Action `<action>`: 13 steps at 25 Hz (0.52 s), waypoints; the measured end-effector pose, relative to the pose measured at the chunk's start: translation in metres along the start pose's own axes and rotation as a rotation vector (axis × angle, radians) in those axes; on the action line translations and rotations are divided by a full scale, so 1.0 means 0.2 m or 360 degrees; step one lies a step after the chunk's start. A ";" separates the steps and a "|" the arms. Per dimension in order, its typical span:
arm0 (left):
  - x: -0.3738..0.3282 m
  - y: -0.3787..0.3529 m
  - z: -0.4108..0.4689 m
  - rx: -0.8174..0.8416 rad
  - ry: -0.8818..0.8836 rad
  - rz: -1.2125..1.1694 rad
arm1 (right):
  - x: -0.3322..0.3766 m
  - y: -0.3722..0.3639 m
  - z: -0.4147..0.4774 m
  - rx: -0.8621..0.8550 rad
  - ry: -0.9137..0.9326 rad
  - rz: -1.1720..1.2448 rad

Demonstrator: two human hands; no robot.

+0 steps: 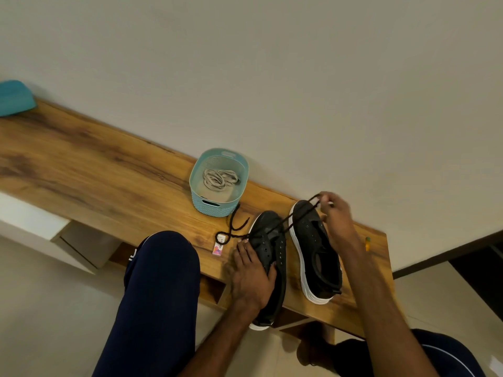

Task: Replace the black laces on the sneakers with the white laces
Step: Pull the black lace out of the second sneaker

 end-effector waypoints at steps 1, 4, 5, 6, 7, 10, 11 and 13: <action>0.00 0.00 0.00 0.0002 -0.0003 -0.0003 | -0.01 0.08 0.01 -0.0073 0.0016 -0.0164; -0.01 0.00 0.00 -0.0005 -0.0035 0.0015 | -0.09 0.13 -0.02 0.0188 -0.0016 -0.1180; -0.01 0.00 0.00 -0.0012 -0.0041 0.0023 | -0.10 0.07 -0.04 0.0293 0.0048 -0.1294; -0.01 0.00 0.00 -0.0021 -0.0045 0.0027 | -0.09 0.00 -0.07 0.0400 0.0178 -0.1305; -0.01 0.00 0.00 -0.0032 -0.0050 0.0026 | -0.09 -0.09 -0.09 0.0535 0.0302 -0.1319; -0.01 0.00 0.00 -0.0025 -0.0060 0.0027 | -0.08 -0.35 -0.11 0.0872 0.0384 -0.1580; 0.00 -0.01 0.00 -0.0021 -0.0060 0.0033 | -0.09 -0.40 -0.10 0.0908 0.0325 -0.1649; 0.00 -0.01 0.01 -0.0029 -0.0068 0.0032 | -0.11 -0.43 -0.07 0.0939 0.0176 -0.1697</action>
Point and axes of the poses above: each hand's wrist, its own z-axis towards the middle knuckle, its own y-axis out of the back of the hand, x = y × z, the point moved 1 cm from there along z, towards the middle knuckle, and after that the axes turned 12 degrees about x, right-handed, at the moved point
